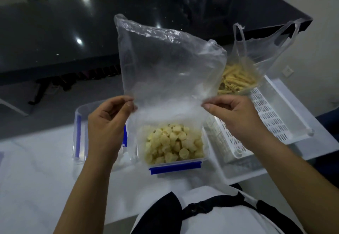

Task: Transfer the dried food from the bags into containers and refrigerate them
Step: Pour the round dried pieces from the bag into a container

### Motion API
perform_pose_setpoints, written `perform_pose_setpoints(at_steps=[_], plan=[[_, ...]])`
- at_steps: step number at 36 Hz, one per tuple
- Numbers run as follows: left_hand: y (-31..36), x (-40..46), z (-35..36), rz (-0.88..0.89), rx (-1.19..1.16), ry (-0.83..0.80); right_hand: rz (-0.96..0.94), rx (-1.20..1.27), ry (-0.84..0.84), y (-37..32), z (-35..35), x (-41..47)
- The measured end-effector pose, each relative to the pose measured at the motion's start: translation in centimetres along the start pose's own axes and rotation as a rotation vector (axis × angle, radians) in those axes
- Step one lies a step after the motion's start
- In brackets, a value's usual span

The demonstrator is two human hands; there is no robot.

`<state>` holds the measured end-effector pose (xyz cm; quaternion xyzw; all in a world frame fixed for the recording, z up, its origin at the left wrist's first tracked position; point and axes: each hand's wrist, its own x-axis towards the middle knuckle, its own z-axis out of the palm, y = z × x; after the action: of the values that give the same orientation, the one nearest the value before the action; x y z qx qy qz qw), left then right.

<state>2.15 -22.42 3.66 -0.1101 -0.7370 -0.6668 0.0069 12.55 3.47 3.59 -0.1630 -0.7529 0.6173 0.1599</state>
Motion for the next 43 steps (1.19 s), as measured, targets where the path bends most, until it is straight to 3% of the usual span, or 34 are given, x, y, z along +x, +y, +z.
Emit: perform_pose_setpoints(at_steps=[8, 12, 16, 29, 38, 43], plan=[[1.3, 0.2, 0.2, 0.018, -0.083, -0.056, 0.009, 0.092, 0.071, -0.8, -1.3, -0.3], [0.9, -0.6, 1.3, -0.016, -0.125, -0.094, 0.151, 0.231, 0.103, -0.7, -2.5, -0.7], [0.9, -1.7, 3.0, 0.024, -0.103, -0.233, 0.135, 0.299, 0.190, -1.0, -4.6, -1.9], [-0.2, -6.9, 13.6, -0.065, -0.154, -0.671, 0.358, -0.143, 0.449, 0.9, -15.9, -6.4], [-1.7, -8.9, 19.1, -0.042, 0.168, -0.703, 0.452, -0.304, 0.414, 4.8, -21.1, -6.1], [-2.4, -9.2, 20.8, 0.180, 0.550, -0.672, 0.482, -0.479, 0.339, 7.3, -22.4, -3.3]])
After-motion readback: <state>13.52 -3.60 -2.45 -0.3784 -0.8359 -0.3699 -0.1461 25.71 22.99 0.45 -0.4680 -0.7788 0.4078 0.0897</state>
